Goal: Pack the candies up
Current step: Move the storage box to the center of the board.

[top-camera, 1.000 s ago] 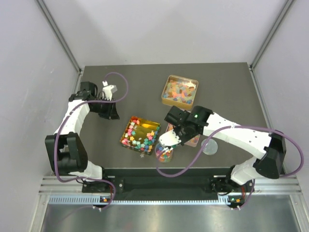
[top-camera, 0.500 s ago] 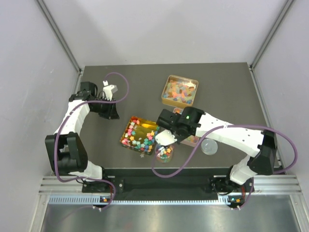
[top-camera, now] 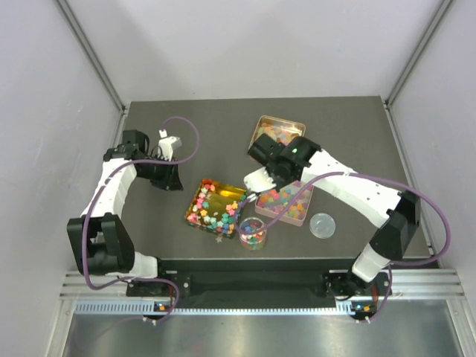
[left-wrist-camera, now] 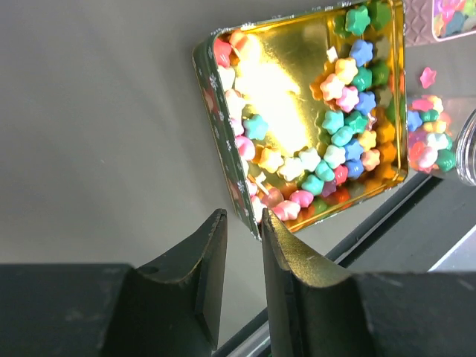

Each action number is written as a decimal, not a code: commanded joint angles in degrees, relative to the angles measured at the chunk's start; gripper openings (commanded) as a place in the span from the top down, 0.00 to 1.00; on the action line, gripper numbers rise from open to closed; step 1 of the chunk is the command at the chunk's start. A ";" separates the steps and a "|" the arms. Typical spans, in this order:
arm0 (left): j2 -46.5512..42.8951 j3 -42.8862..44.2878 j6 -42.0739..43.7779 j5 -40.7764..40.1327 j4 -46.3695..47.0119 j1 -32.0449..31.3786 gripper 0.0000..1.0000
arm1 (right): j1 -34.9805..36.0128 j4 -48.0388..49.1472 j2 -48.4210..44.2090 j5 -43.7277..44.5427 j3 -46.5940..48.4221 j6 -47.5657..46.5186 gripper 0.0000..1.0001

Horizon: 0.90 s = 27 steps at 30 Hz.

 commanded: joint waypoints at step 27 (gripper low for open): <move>0.18 3.20 14.58 -1.83 -14.05 1.11 0.72 | -15.70 3.27 18.78 16.22 -0.90 -0.44 1.00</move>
